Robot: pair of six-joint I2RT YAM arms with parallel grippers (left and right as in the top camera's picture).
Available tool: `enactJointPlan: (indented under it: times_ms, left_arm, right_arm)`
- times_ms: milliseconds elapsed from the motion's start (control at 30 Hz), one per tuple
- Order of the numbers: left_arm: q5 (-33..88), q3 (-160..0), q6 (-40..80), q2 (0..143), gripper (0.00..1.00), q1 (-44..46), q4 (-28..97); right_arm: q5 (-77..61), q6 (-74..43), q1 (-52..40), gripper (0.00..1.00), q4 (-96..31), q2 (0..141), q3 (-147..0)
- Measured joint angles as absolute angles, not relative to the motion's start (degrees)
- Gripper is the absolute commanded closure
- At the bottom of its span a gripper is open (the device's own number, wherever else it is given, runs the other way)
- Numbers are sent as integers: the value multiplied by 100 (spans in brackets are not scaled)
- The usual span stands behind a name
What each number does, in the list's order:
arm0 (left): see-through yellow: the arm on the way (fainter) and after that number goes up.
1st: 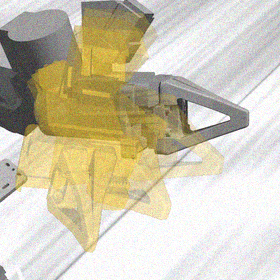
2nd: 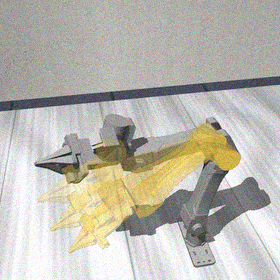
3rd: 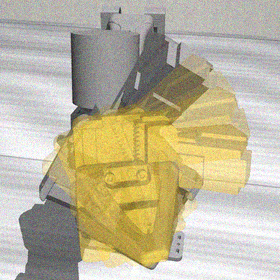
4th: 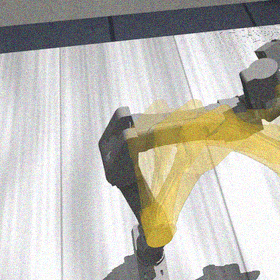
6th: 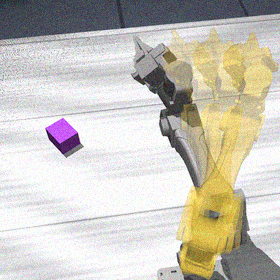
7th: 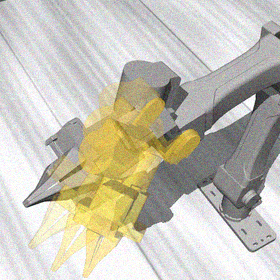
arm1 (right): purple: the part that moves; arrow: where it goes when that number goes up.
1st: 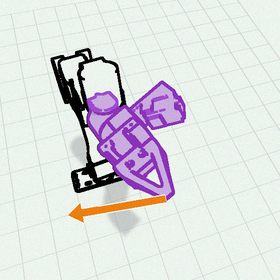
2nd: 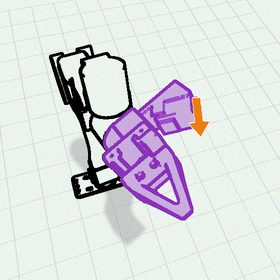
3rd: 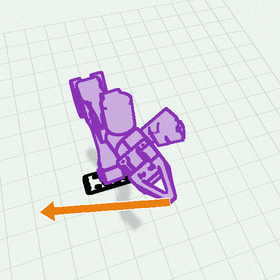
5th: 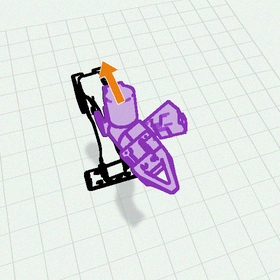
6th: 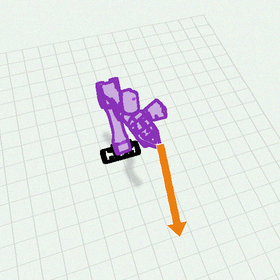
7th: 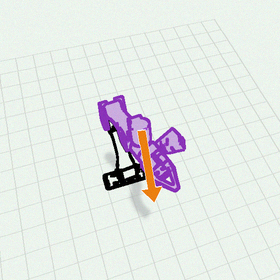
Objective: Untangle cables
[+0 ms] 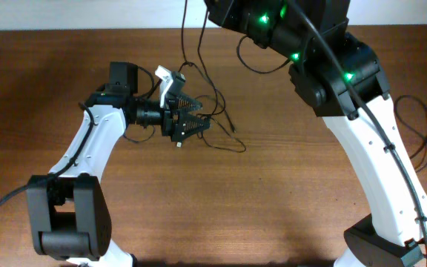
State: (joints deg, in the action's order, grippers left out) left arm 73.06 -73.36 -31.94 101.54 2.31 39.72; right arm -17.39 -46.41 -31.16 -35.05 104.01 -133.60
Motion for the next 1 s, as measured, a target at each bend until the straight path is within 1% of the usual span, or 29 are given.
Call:
enactJointPlan:
  times_ms: [133,333,533,567,667,700,733,767,833,867,1000]
  left_arm:
    - [7214,-7336,-3194,10154,1,322,3927]
    - [7035,-7336,-3197,10154,1,419,3848]
    - [6938,-7336,-3194,10154,0,419,3830]
    - [6936,-7336,-3197,10154,5,419,3833]
    - [6899,-7336,-3210,10154,35,419,3835]
    - [6893,-7336,-3227,10154,41,419,3841]
    - [6897,-7336,-3247,10154,56,427,3848]
    - [6895,-7336,-3236,10154,76,436,3852]
    - [6897,-7336,-3245,10154,95,456,3852]
    - [6895,-7336,-3236,10154,97,462,3857]
    - [6893,-7336,-3256,10154,100,475,3889]
  right_arm:
    - [-2167,-4939,-3116,96,-3457,10401,-13360]
    - [-2445,-5015,-3116,96,-3409,10401,-13360]
    - [-2519,-5374,-3116,96,-2766,10401,-13360]
    - [-2523,-5454,-3116,96,-2606,10401,-13360]
    - [-2519,-5739,-3116,96,-2324,10401,-13360]
    - [-2517,-5793,-3118,96,-2305,10401,-13360]
    - [-2517,-5830,-3118,96,-2294,10401,-13360]
    - [-2515,-5850,-3118,96,-2241,10401,-13360]
    - [-2512,-5859,-3116,96,-2038,10401,-13360]
    - [-2515,-5861,-3116,96,-1953,10401,-13360]
    - [-2495,-5876,-3116,96,-1828,10401,-13360]
